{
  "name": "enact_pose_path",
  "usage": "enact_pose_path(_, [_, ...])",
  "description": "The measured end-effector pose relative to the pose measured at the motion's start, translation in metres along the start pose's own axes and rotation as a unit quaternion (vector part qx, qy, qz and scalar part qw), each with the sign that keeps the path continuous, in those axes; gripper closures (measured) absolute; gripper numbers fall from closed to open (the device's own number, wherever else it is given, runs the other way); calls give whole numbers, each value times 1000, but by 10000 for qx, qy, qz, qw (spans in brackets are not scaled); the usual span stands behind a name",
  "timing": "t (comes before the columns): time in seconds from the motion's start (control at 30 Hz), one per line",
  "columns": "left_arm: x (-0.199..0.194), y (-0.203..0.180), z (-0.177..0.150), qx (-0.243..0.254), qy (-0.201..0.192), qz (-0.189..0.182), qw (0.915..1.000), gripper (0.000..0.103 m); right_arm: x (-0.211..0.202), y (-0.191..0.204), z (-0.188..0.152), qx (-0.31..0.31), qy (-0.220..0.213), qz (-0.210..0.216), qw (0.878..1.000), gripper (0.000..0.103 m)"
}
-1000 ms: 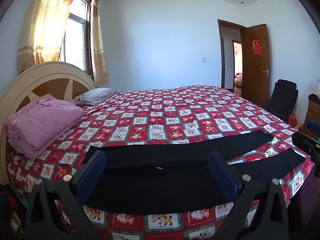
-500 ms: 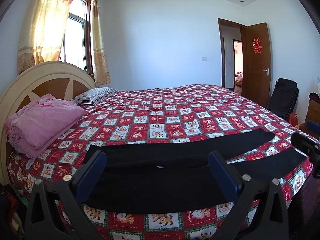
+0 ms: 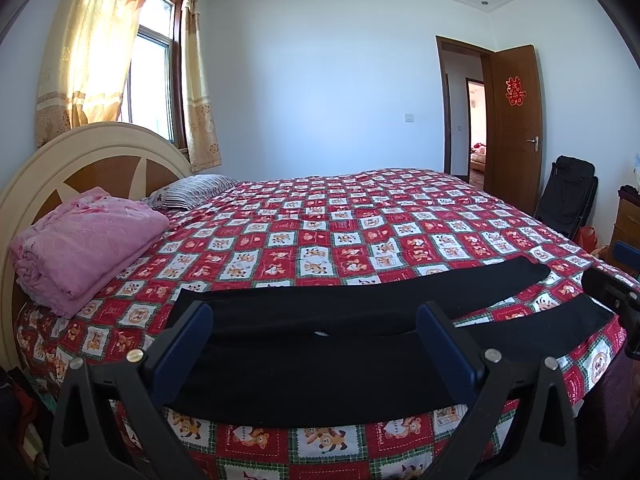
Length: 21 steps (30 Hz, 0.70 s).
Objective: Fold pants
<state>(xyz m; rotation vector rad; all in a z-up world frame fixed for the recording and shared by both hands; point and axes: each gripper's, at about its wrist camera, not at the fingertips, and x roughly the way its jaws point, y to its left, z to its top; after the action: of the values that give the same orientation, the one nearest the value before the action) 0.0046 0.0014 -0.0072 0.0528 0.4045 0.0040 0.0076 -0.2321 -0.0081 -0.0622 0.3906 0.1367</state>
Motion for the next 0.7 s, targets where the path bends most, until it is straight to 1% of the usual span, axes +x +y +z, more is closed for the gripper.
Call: enact_pose_path(0.7, [1,0,-2,-6,9,-8,10000,0,2,4,-4,-29,37,6,10000,1])
